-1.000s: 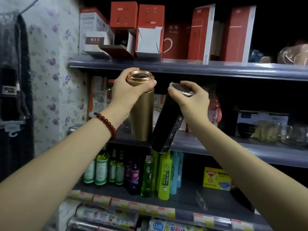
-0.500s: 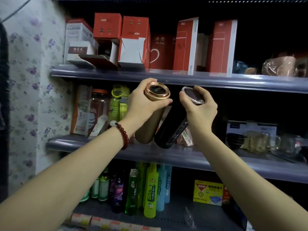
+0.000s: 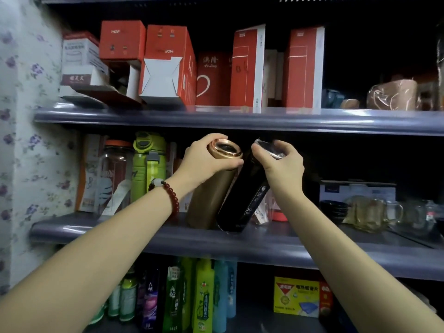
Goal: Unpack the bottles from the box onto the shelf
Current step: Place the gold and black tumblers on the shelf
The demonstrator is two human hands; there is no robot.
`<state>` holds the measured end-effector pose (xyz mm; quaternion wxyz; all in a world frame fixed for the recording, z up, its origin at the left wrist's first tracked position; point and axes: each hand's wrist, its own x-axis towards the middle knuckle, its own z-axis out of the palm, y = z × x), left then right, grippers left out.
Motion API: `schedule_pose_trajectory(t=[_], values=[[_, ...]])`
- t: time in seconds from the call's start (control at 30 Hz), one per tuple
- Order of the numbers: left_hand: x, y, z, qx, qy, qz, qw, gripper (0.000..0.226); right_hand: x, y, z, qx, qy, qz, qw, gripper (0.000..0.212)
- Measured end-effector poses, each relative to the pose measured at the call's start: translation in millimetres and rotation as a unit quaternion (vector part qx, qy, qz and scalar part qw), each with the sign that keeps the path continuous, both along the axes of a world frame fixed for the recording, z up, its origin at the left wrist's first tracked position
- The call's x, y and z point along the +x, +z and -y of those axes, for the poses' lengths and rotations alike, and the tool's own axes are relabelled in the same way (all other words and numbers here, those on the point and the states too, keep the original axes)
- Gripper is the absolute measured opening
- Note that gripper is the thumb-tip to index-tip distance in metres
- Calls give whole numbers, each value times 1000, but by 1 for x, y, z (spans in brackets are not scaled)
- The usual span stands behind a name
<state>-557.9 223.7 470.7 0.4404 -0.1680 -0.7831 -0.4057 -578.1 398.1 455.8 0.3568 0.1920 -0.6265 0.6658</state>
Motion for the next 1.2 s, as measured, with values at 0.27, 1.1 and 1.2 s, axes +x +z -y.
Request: schedule_pose_trajectory(t=[0.27, 1.1, 1.2], values=[[-36, 5, 16, 83, -26, 41, 995, 72, -45, 3, 28, -6, 111, 62, 992, 78], [-25, -91, 56, 76, 58, 177, 980, 113, -65, -70, 55, 163, 145, 97, 971, 74], [-18, -89, 65, 70, 69, 171, 980, 115, -57, -70, 60, 138, 151, 98, 974, 55]])
